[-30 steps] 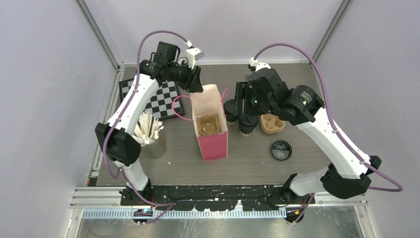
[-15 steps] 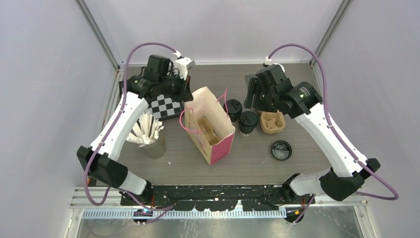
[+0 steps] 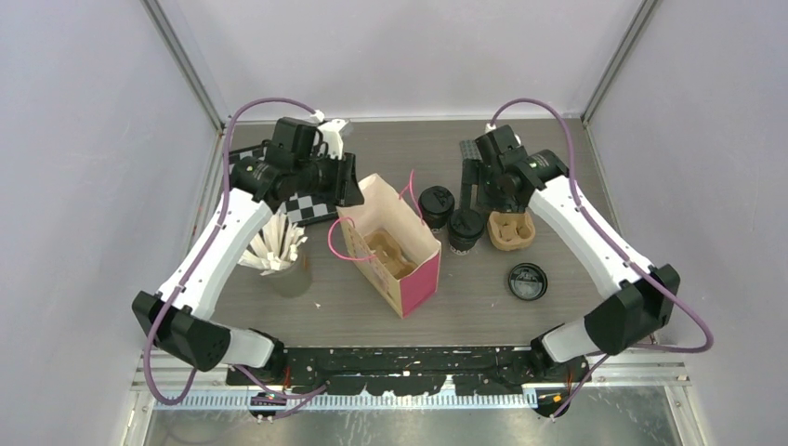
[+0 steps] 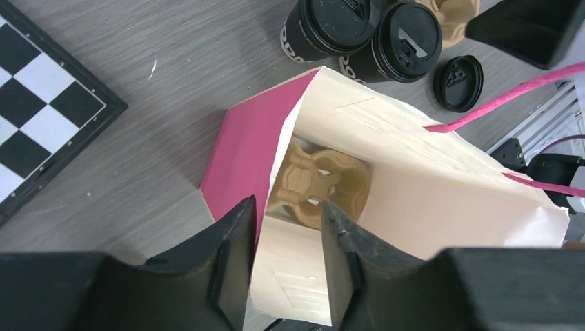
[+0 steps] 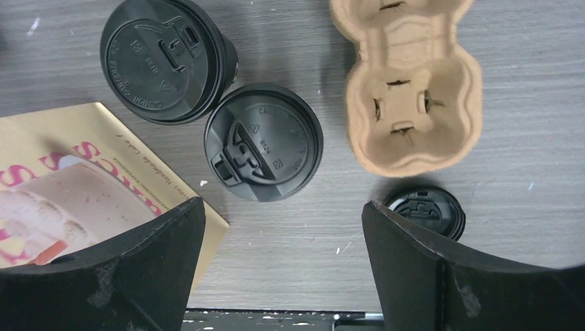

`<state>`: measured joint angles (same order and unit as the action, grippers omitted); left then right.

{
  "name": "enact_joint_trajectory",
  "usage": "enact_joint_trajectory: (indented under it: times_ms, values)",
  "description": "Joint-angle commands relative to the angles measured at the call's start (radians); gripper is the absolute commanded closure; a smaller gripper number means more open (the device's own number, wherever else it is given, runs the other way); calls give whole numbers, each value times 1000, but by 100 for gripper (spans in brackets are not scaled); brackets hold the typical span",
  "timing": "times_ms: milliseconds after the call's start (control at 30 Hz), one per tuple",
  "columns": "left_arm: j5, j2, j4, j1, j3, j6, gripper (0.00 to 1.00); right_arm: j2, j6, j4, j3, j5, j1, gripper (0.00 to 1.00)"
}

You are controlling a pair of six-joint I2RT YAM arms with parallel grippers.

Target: Pack the takeout coffee

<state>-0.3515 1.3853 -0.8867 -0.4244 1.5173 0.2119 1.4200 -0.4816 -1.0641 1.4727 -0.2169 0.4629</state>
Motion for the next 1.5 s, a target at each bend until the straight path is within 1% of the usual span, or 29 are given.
enact_joint_trajectory:
  times_ms: [0,133,233,333,700,867,1100,1467]
  values:
    - [78,-59,-50,-7,5,99,55,57,121,111,-20,65,-5,12]
    - [151,-63,-128,-13,51,115,46,115,193,153,-46,118,-6,11]
    - [197,-72,-168,-18,69,118,43,150,228,159,-40,98,-7,11]
    - [241,-81,-192,-25,80,116,41,173,272,165,-35,118,-7,11]
    - [294,-88,-218,-39,109,78,38,210,344,178,-54,100,-6,9]
    - [301,-95,-222,-39,100,73,37,211,385,185,-63,123,-8,8]
    - [314,-96,-225,-41,103,63,37,226,393,176,-61,140,-11,8]
    - [332,-95,-228,-48,106,53,36,178,407,152,-34,192,-11,8]
